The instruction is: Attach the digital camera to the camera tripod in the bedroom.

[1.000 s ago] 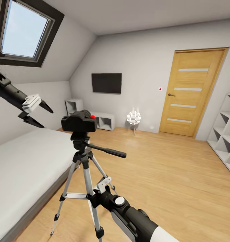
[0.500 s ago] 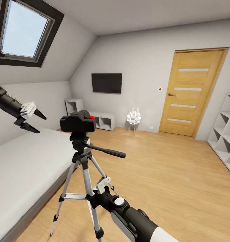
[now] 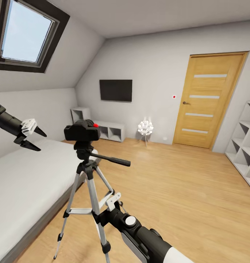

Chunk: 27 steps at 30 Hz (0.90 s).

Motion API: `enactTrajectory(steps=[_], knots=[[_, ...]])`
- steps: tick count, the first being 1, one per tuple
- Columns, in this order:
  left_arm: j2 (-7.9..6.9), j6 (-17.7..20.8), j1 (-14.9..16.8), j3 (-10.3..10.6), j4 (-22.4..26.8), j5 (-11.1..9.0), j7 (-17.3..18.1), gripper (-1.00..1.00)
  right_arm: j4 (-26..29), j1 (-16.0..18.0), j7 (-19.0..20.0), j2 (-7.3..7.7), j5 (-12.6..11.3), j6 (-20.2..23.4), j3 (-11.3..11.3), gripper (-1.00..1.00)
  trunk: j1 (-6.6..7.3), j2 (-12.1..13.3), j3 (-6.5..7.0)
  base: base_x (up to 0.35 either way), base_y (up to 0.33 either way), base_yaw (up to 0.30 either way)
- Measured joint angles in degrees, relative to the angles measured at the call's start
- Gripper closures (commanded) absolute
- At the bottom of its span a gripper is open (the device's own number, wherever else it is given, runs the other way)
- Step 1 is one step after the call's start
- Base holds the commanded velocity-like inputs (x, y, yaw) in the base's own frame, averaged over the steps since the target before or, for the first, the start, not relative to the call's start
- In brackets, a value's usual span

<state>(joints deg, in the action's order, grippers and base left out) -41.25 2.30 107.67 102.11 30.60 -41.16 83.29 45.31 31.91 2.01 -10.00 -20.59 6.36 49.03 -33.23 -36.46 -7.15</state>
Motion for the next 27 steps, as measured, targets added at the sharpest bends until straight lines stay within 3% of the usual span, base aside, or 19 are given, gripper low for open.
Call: enactTrajectory(steps=[14, 24, 27], knots=[[-0.77, -0.1, -5.5, -0.1, -2.7, -0.2, -1.3, -1.0, 0.1, 0.0, 0.0, 0.0, 0.0, -0.2, 0.0, -1.0, 0.0, 0.0, 0.0, 0.0, 0.0, 0.0], [-1.04, -1.0, -13.0, -0.6, -7.5, -0.5, -3.1, -1.0, 0.8, -0.1, -0.1, 0.0, -0.1, 0.6, 0.0, -1.0, 0.0, 0.0, 0.0, 0.0, 0.0, 0.0], [-1.09, -1.2, -16.2, -2.2, -8.7, -0.9, -4.2, -1.0, 1.1, -0.6, -0.1, 0.0, -0.1, 1.4, -0.1, -1.0, 0.0, 0.0, -0.01, 0.0, 0.0, 0.0]])
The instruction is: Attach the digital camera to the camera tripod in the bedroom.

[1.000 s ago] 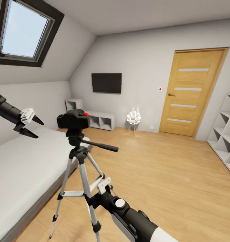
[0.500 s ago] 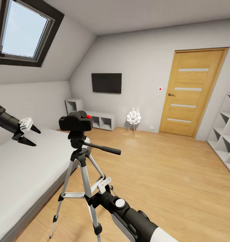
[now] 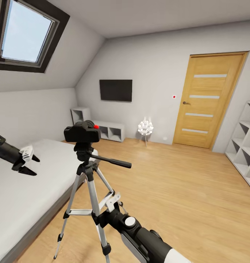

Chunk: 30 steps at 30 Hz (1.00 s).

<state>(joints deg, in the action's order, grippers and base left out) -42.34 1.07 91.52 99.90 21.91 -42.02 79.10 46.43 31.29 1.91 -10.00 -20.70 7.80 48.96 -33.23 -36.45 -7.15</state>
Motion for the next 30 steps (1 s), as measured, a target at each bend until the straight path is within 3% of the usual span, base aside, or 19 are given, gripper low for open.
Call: enactTrajectory(steps=[9, 17, 22, 28, 30], knots=[[-0.04, -0.5, -7.1, -6.3, -2.9, -0.3, -1.5, -1.0, 1.6, -2.5, -0.1, 0.0, 0.3, 3.6, 0.1, -1.0, 0.0, 0.0, 0.0, 0.0, 0.0, 0.0], [0.03, -0.5, -8.1, -7.0, -3.8, -0.3, -1.7, -1.0, 1.8, -2.8, -0.3, 0.0, 0.4, 4.0, 0.2, -1.0, 0.0, 0.0, 0.0, 0.0, 0.0, 0.0], [0.25, -0.6, -10.2, -7.1, -6.1, -0.3, -2.6, -1.0, 1.9, -2.9, -0.3, 0.0, 0.4, 4.0, 0.2, -1.0, 0.0, 0.0, 0.0, 0.0, 0.0, 0.0], [0.5, -0.5, -13.4, -7.2, -7.3, -0.4, -5.9, -1.0, 1.9, -2.9, -0.4, 0.0, 0.4, 4.0, 0.2, -1.0, 0.0, 0.0, 0.0, 0.0, 0.0, 0.0], [0.73, -0.3, -17.3, -7.2, -7.4, -1.3, -10.5, -1.0, 1.8, -3.0, -0.4, 0.0, 0.4, 4.0, 0.2, -1.0, 0.0, 0.0, 0.0, 0.0, 0.0, 0.0]])
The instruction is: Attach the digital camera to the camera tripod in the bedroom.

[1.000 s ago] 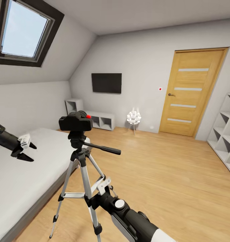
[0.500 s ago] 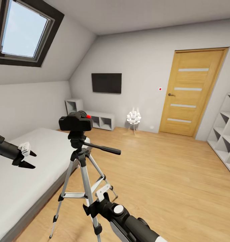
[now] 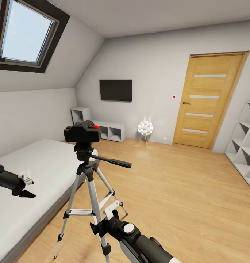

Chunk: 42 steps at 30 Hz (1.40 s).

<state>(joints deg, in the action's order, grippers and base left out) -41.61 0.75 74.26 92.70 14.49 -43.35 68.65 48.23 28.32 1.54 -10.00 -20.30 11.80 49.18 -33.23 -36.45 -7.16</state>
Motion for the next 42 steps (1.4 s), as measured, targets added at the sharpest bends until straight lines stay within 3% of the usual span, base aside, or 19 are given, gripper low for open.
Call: enactTrajectory(steps=[4, 5, 7, 8, 9, 10, 13, 14, 15, 20, 21, 22, 27, 28, 29, 34, 38, 42], knots=[[0.07, 0.3, -2.1, -0.1, -0.2, -5.1, -3.0, -1.0, 0.0, -0.6, 0.0, 0.0, 0.0, 0.0, 0.0, -1.0, 0.0, 0.0, 0.01, 0.0, 0.0, 0.0], [0.07, 0.3, -2.2, -0.1, -0.2, -5.1, -3.0, -1.0, 0.0, -0.6, 0.0, 0.0, 0.0, 0.0, 0.0, -1.0, 0.0, 0.0, 0.01, 0.0, 0.0, 0.0], [0.08, 0.4, -3.4, 0.0, -0.9, -7.8, -4.3, -1.0, 0.0, -0.9, 0.0, 0.0, 0.0, 0.0, 0.0, -1.0, 0.0, 0.0, 0.0, 0.0, 0.0, 0.0], [0.11, 0.5, -4.7, 0.0, -1.7, -10.2, -5.7, -1.0, 0.0, -1.1, 0.0, 0.0, 0.0, 0.0, 0.0, -1.0, 0.0, 0.0, 0.0, 0.0, 0.0, 0.0], [0.12, 0.5, -4.7, -0.1, -1.7, -10.3, -5.8, -1.0, 0.0, -1.1, 0.0, 0.0, 0.0, 0.0, 0.0, -1.0, 0.0, 0.0, 0.01, 0.0, 0.0, 0.0], [0.23, 0.5, -6.0, 0.0, -2.2, -12.3, -7.2, -1.0, 0.0, -1.4, 0.1, 0.0, 0.1, 0.1, 0.0, -1.0, 0.0, 0.0, 0.0, 0.0, 0.0, 0.0], [1.03, 0.5, -8.0, -0.1, -2.6, -15.3, -10.4, -1.0, 0.0, -1.7, 0.1, 0.0, 0.2, 0.1, 0.1, -1.0, 0.0, 0.0, 0.0, 0.0, 0.0, 0.0], [1.78, 0.3, -10.3, 0.1, -2.9, -18.3, -13.9, -1.0, 0.0, -2.0, 0.1, 0.07, 0.5, 0.0, 0.0, -1.0, 0.0, 0.0, -0.01, 0.0, 0.0, 0.0], [1.8, 0.3, -10.4, -0.1, -2.9, -18.4, -14.0, -1.0, 0.0, -2.0, 0.0, 0.07, 0.5, 0.0, 0.0, -1.0, 0.0, 0.0, 0.01, 0.0, 0.0, 0.0], [2.47, 0.0, -14.3, 0.0, -3.1, -23.7, -18.0, -1.0, -0.1, -2.7, 0.0, 0.4, 1.1, 0.0, 0.0, -1.0, 0.0, 0.0, 0.0, 0.0, 0.0, 0.0], [2.48, 0.0, -14.3, -0.1, -3.1, -23.7, -18.1, -1.0, -0.1, -2.7, 0.0, 0.41, 1.1, 0.1, 0.0, -1.0, 0.0, 0.0, 0.01, 0.0, 0.0, 0.0], [3.02, -0.2, -18.1, 0.0, -3.2, -27.8, -20.2, -1.0, -0.3, -3.6, 0.2, 1.05, 1.3, 0.2, 0.1, -1.0, 0.0, 0.0, -0.01, 0.0, 0.0, 0.0], [3.89, -0.1, -20.0, -0.1, -3.2, -29.6, -20.4, -1.0, -0.6, -4.0, 0.3, 1.54, 1.3, 1.0, 0.1, -1.0, 0.0, 0.0, 0.0, 0.0, 0.0, 0.0], [5.41, 0.5, -22.1, 0.2, -3.2, -32.8, -19.0, -1.0, -0.8, -4.7, 0.3, 2.23, 1.3, 2.5, 0.1, -1.0, 0.0, 0.0, -0.01, 0.0, 0.0, 0.0], [6.29, 0.7, -23.1, 0.0, -3.2, -33.9, -18.1, -1.0, -0.9, -5.0, 0.3, 2.47, 1.3, 2.8, 0.1, -1.0, 0.0, 0.0, 0.0, 0.0, 0.0, 0.0], [7.32, 0.6, -25.0, 0.0, -3.6, -35.1, -18.1, -1.0, -0.9, -5.3, 0.4, 2.77, 1.3, 3.1, 0.1, -1.0, 0.0, 0.0, 0.0, 0.0, 0.0, 0.0], [7.86, 0.0, -27.5, -0.1, -4.3, -36.4, -21.2, -1.0, -1.4, -5.5, 0.4, 3.2, 1.3, 3.2, 0.1, -1.0, 0.0, 0.0, 0.0, 0.0, 0.0, 0.0], [8.62, -2.0, -30.3, 0.0, -4.7, -39.7, -26.4, -1.0, -2.0, -5.6, 0.4, 3.72, 1.3, 3.3, 0.1, -1.0, 0.0, 0.0, 0.0, 0.0, 0.0, 0.0]])
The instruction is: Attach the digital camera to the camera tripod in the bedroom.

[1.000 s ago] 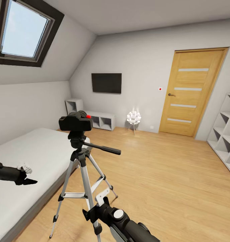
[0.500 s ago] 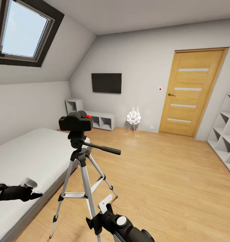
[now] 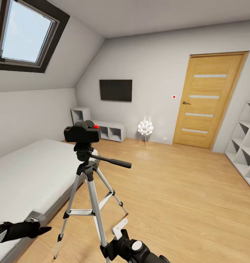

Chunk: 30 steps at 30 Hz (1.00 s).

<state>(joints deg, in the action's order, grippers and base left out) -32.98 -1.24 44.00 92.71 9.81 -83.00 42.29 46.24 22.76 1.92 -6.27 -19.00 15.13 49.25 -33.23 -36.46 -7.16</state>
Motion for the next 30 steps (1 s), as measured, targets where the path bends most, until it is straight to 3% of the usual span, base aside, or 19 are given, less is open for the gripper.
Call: enactTrajectory(steps=[4, 11, 16, 23, 30], knots=[[0.96, -1.3, -1.4, 0.1, -0.1, -2.4, -2.5, -1.0, -1.0, 0.0, -0.1, 0.33, 0.0, 0.2, 0.0, -1.0, 0.0, 0.0, 0.0, 0.0, 0.0, 0.0], [2.35, -2.5, -3.7, 0.2, -0.2, -4.3, -3.8, -1.0, -5.1, -1.1, -0.2, 0.73, 0.3, 0.2, 0.0, -1.0, 0.0, 0.0, 0.0, 0.0, 0.0, 0.0], [3.68, -4.0, -5.7, 0.1, -0.3, -4.7, -5.6, -1.0, -9.5, -2.5, -0.3, 0.75, 1.0, -0.4, -0.1, -1.0, 0.0, 0.0, 0.0, 0.0, 0.0, 0.0], [7.67, -6.3, -8.8, 0.3, -0.3, -4.3, -13.5, -1.0, -17.4, -3.3, -0.4, 0.81, 1.4, -0.9, -0.4, -1.0, 0.0, 0.0, -0.01, 0.0, 0.0, 0.0], [10.5, -6.7, -12.3, 0.4, -0.2, -4.1, -14.4, -1.0, -26.8, -3.4, -0.4, 0.84, 1.3, -1.1, -0.7, -1.0, 0.0, 0.0, -0.01, 0.0, 0.0, 0.0]])
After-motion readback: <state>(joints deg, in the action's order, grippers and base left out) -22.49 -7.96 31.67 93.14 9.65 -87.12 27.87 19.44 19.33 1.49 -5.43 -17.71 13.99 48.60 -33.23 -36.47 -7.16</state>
